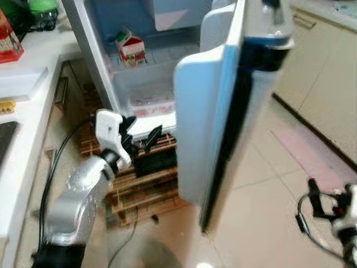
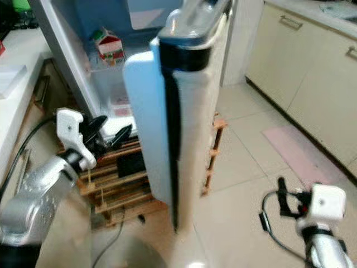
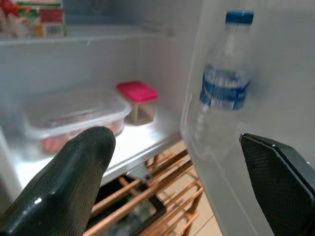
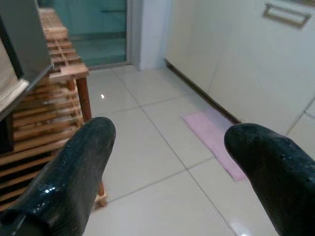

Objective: Restocking fridge

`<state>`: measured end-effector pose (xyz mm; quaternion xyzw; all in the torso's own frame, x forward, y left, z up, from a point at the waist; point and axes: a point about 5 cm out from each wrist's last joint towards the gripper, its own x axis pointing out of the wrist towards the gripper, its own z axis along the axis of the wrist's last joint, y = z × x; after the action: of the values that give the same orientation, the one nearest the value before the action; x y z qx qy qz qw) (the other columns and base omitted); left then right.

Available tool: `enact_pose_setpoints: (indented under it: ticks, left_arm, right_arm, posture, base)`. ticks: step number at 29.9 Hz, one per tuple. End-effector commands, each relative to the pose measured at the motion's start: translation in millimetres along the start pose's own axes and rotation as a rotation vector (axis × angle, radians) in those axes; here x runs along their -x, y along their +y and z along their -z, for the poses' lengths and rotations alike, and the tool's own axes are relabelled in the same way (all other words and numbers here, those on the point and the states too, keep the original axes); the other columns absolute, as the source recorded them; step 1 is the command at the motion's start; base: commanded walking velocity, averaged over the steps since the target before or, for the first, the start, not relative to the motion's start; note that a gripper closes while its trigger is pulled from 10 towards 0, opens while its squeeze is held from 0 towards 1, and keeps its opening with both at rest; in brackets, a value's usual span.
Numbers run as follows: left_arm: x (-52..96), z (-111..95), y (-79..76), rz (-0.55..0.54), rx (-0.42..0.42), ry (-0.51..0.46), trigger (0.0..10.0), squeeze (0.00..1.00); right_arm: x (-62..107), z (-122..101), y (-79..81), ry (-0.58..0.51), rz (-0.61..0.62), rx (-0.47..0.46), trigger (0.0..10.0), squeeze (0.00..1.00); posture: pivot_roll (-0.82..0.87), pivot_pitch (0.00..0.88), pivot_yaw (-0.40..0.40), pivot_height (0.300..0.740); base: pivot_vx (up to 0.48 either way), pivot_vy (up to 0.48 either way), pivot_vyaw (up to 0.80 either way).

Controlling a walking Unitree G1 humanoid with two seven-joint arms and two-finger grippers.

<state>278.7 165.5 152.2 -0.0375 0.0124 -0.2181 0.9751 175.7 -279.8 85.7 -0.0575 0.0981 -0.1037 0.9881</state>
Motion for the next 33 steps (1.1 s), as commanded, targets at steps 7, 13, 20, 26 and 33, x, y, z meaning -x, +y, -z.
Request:
enact_pose_setpoints:
  ticks: [7, 13, 20, 26, 33]
  left_arm:
    - [3.3, -11.6, 18.0, -0.173, -0.034, -0.056, 10.0, 0.00]
    - [10.0, -16.4, 28.9, -0.176, -0.079, -0.071, 10.0, 0.00]
    - [12.3, -19.2, 33.4, -0.132, -0.140, -0.049, 10.0, 0.00]
    - [11.7, -21.0, 18.4, 0.050, -0.142, -0.050, 10.0, 0.00]
    - [11.1, -21.2, 12.9, 0.104, -0.133, -0.055, 10.0, 0.00]
  right_arm:
    - [-4.8, -16.4, 9.7, -0.060, -0.078, 0.003, 10.0, 0.00]
    - [3.8, -24.9, 39.4, -0.077, -0.403, 0.001, 10.0, 0.00]
    - [13.3, -36.8, 54.8, -0.058, -0.667, 0.058, 10.0, 0.00]
    - [24.7, -37.9, 52.5, -0.008, -0.820, 0.105, 10.0, 0.00]
    - [27.2, -37.6, 49.9, 0.006, -0.841, 0.108, 10.0, 0.00]
  posture:
    - [0.08, 0.015, 0.042, 0.740]
    - [0.09, 0.016, 0.040, 0.740]
    - [0.09, 0.014, 0.035, 0.740]
    - [0.08, 0.012, 0.029, 0.740]
    - [0.08, 0.011, 0.029, 0.740]
  base:
    - [0.000, -0.111, 0.00]
    - [0.000, 0.000, 0.00]
    - [0.000, 0.000, 0.00]
    - [0.000, 0.000, 0.00]
    - [0.000, 0.000, 0.00]
